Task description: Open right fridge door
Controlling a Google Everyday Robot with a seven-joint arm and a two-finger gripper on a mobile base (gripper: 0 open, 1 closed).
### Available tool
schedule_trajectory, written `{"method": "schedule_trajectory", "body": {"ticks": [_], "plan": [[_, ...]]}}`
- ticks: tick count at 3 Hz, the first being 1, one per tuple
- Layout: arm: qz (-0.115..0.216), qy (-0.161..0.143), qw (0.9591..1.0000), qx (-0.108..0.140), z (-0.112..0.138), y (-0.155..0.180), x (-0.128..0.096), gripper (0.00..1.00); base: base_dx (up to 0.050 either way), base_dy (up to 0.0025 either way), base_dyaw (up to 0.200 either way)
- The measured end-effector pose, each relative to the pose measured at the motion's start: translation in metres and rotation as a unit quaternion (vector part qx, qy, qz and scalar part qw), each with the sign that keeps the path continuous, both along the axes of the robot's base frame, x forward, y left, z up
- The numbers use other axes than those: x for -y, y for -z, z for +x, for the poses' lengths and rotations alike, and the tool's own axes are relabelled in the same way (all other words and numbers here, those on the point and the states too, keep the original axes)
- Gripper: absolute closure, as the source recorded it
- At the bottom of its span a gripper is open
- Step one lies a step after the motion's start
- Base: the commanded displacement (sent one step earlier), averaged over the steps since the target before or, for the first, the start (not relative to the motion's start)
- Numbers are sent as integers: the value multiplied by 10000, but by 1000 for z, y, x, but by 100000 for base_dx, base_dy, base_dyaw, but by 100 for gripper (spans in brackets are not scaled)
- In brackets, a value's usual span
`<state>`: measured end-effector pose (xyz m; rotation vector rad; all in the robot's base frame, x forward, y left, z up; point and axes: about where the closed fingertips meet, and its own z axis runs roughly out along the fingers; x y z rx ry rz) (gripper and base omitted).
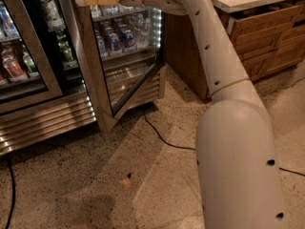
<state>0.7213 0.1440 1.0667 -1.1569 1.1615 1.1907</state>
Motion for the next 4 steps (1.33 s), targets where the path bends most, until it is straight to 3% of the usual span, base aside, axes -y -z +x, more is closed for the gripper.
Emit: {"method": "schedule_trajectory", "body": {"ticks": [1,2,3,4], "plan": [[-148,754,9970,-91,6,-7,48,0,0,0,0],[-209,1840,9825,-210,-1,-20,122,0,0,0,0],[-424,2902,9556,-293,-18,-20,193,0,0,0,0],[-950,3409,9353,-2,-46,-24,206,0,0,0,0]]}}
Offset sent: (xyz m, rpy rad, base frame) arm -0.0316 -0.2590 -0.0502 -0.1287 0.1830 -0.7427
